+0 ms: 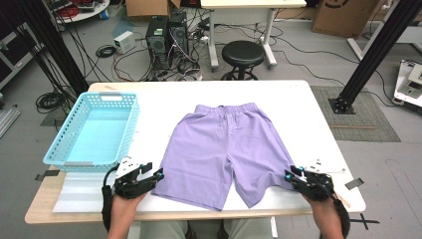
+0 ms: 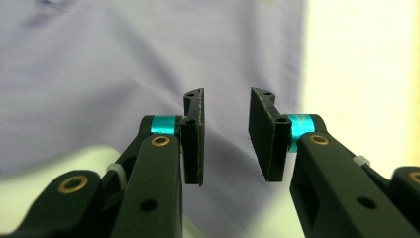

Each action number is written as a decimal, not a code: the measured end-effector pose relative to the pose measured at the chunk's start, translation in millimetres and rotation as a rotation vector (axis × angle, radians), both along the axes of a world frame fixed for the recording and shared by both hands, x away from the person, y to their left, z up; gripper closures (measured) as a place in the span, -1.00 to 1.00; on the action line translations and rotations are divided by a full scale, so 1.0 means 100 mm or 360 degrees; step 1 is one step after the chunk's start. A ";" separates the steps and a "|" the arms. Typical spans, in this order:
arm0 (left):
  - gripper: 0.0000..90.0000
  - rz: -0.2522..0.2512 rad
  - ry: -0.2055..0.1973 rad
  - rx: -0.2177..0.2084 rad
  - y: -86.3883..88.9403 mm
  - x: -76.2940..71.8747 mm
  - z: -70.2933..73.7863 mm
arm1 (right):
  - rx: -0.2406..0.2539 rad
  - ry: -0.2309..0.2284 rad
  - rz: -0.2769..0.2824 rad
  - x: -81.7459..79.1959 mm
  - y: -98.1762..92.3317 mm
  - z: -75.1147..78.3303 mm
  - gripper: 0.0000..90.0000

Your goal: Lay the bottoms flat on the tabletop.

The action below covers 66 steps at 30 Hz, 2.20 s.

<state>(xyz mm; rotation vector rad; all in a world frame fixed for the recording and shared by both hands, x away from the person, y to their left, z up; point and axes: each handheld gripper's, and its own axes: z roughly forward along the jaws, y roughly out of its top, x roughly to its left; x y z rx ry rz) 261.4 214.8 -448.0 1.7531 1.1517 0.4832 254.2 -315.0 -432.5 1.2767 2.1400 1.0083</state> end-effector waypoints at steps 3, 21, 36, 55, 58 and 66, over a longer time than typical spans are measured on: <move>0.09 -0.0002 -0.0003 0.0008 0.00 0.00 0.00 | -0.0012 0.0050 -0.0052 -0.04 -0.10 -0.05 0.47; 0.09 0.0007 0.0000 0.0002 0.01 -0.01 0.00 | 0.0004 -0.0042 0.0065 -0.22 -0.02 0.00 0.67; 0.09 0.0020 -0.0003 -0.0010 0.05 -0.02 0.01 | 0.0011 -0.0104 0.0112 -0.23 0.23 0.18 0.59; 0.09 0.0019 -0.0002 -0.0010 0.03 -0.02 0.00 | -0.0132 0.0095 0.0405 -0.06 0.59 -0.16 0.98; 0.09 0.0019 0.0001 -0.0007 0.04 -0.02 0.00 | -0.0182 0.0102 0.0406 -0.09 0.61 -0.14 1.00; 0.09 0.0038 -0.0007 -0.0014 0.08 -0.02 0.02 | -0.0108 0.0314 0.0514 -0.32 0.46 -0.03 0.87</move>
